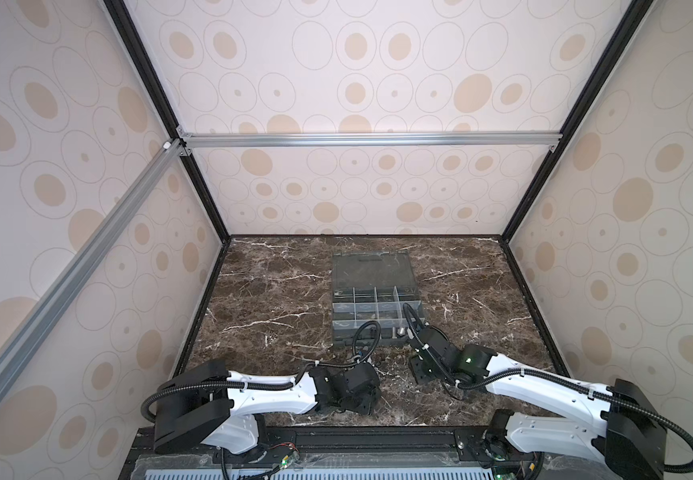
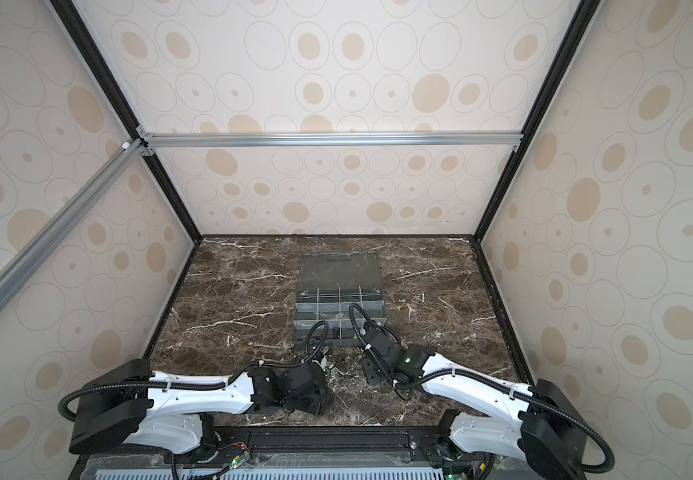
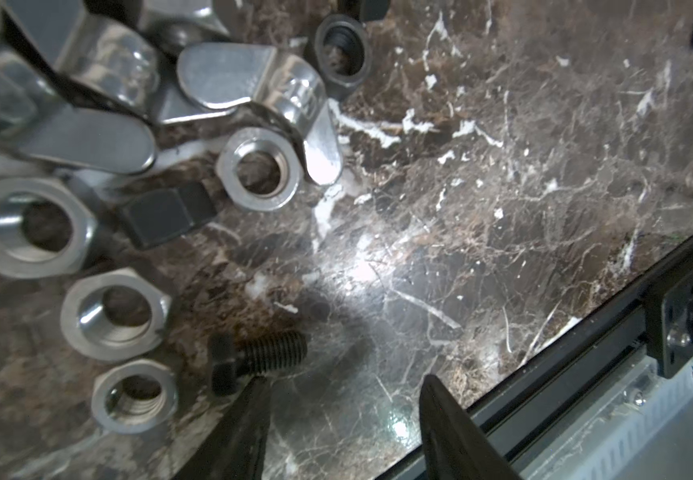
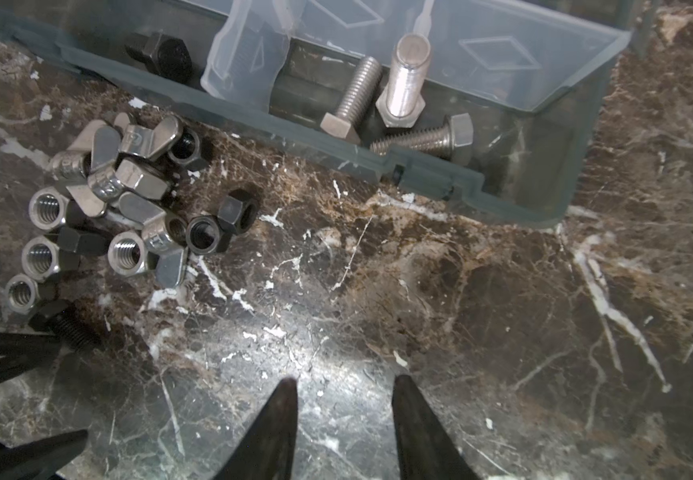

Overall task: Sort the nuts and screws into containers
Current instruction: 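Close the left gripper on a black bolt in the pile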

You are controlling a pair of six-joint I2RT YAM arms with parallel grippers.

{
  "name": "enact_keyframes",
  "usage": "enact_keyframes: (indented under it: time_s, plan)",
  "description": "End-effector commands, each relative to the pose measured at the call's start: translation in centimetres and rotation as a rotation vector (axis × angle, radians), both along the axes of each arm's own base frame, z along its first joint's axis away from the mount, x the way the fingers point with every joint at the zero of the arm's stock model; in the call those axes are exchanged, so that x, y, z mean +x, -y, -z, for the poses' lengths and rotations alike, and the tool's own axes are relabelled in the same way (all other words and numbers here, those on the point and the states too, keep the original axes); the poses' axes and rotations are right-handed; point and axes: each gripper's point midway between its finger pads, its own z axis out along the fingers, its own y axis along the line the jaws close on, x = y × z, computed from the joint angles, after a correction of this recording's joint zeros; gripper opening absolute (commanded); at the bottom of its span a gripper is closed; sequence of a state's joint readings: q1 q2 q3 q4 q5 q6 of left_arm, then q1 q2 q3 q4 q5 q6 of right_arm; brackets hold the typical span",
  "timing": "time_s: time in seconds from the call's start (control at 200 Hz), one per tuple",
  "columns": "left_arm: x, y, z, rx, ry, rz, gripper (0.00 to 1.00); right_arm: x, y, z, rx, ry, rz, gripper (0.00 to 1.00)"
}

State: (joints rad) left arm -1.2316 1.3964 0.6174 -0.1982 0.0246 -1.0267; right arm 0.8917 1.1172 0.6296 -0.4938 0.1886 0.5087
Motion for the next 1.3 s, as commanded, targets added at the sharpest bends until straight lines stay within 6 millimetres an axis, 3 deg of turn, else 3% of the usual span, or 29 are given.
enact_keyframes:
  time_s: [0.0,0.485,1.02,1.295]
  plan:
    - [0.2,0.6,0.0,0.027,0.019,0.019,0.57,-0.2,1.2,0.1,-0.011,0.01,0.045,0.42]
    - [0.6,-2.4,0.4,0.135,0.053,-0.027,0.56,-0.6,1.8,0.7,0.025,0.007,0.096,0.42]
    - [2.1,-1.5,0.3,0.142,0.129,-0.025,0.55,-0.1,0.8,1.1,0.005,-0.025,0.085,0.42]
    - [2.0,-1.6,1.0,0.171,0.127,-0.003,0.43,0.0,0.7,1.0,-0.001,-0.023,0.086,0.42]
